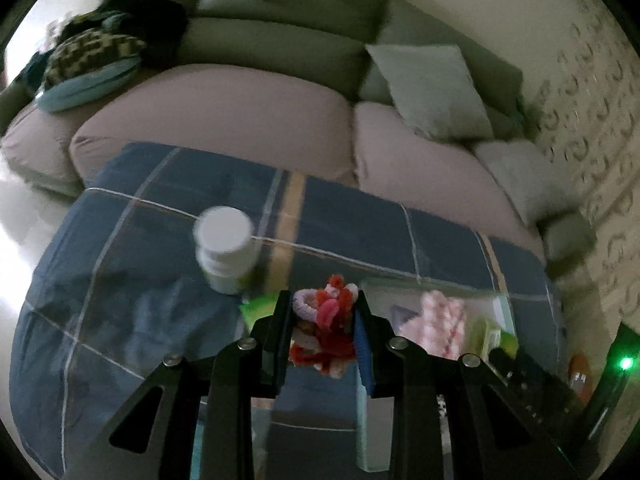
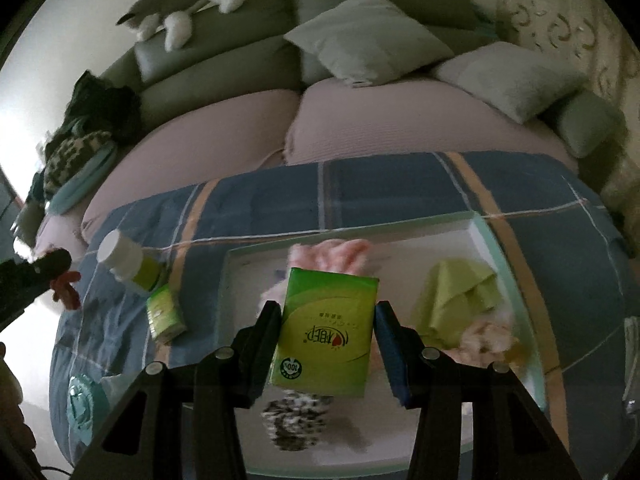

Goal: Organize soft objects
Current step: 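Lift the toy and packet and carry them over the white tray, then lower the toy and packet into the tray and open both tools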

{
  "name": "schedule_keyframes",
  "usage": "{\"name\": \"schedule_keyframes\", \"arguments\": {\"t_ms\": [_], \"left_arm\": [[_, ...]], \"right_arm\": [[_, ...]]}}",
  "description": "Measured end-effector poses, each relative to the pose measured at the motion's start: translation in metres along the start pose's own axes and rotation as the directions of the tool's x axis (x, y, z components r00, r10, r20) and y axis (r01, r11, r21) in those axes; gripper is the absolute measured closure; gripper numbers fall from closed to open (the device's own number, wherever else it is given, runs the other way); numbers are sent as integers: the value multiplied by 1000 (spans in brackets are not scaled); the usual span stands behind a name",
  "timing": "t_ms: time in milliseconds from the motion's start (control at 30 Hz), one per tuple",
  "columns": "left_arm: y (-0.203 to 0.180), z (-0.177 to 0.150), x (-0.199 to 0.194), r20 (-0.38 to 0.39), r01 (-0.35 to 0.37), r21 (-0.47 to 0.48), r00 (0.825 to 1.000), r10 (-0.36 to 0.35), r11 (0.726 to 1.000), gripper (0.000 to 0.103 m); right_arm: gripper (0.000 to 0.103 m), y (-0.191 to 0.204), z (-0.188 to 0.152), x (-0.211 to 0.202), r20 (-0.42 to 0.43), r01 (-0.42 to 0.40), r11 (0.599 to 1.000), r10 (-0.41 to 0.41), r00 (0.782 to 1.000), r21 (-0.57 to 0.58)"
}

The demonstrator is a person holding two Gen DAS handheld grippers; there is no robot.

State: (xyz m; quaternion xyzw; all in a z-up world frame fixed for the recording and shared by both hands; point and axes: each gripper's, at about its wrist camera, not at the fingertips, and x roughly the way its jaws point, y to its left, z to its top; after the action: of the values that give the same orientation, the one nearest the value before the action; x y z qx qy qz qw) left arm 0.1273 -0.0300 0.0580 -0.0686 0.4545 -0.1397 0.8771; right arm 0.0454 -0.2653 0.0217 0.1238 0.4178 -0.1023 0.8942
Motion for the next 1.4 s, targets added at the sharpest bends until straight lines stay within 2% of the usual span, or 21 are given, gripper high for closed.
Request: {"name": "schedule_keyframes", "arguments": {"t_ms": [233,533,933,967,1033,1100,1400], "left_arm": [[-49,-17,39,-123,79,99,990,-66,992,74],[-75,-37,71,-221,83,155,974,-48,984,73],[-92,-57,100,-303,75,201,953,-11,977,73],[-93,-57,99,-302,75,204,953,-10,976,72],[-93,-57,98,-299,73,205,954,-9,976,62],[-93,-57,96,-297,76,208,955,-12,975,42],[-90,-51,87,-274,61,203,962,-3,977,41]], "right_arm": [[52,-41,2,2,-2,40,996,-39,999,82],[52,-72,-1,9,-23,45,986,-42,999,159],[51,-68,-10,36,-89,24,990,-11,996,142],[51,-68,-11,36,-92,29,990,-16,996,141],[51,-69,-11,34,-89,32,989,-20,996,145],[51,-70,-11,34,-90,31,988,-17,996,149],[46,-69,-8,33,-88,33,990,-21,996,136]]}}
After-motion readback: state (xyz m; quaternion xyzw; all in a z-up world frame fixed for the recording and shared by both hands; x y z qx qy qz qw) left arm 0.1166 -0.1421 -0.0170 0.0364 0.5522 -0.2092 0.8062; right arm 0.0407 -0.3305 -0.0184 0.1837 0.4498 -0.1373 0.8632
